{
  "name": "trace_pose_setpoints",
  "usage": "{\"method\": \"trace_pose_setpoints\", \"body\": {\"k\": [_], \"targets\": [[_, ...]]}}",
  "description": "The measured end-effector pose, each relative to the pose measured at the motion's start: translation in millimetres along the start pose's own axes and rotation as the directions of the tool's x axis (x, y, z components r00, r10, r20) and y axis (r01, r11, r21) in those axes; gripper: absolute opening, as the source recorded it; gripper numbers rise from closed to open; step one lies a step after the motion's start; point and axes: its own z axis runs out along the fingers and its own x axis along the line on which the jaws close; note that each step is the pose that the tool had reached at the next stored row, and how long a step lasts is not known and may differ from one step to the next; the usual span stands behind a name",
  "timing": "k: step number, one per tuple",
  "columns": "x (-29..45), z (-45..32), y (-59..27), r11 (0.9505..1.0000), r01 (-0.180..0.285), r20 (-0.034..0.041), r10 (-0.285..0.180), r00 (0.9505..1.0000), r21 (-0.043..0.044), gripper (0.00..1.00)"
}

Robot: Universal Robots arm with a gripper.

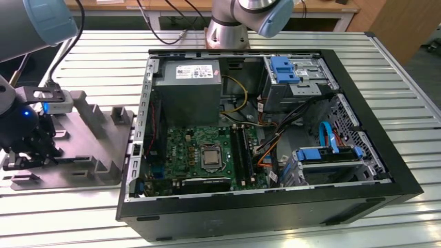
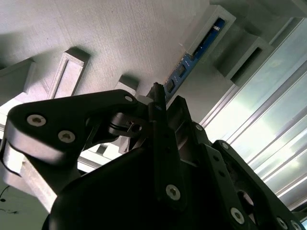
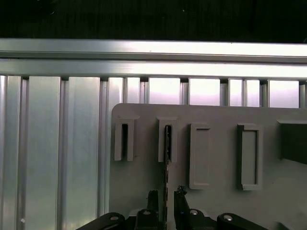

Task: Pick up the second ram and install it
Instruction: 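Pick up the second ram and move it above second insertion slot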

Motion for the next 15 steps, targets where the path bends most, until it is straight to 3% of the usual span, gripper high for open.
{"method": "trace_pose_setpoints", "body": {"k": [15], "targets": [[-0.3,-1.3,0.0,1.0000,0.000,0.0001,0.000,1.0000,0.0001,0.26]]}}
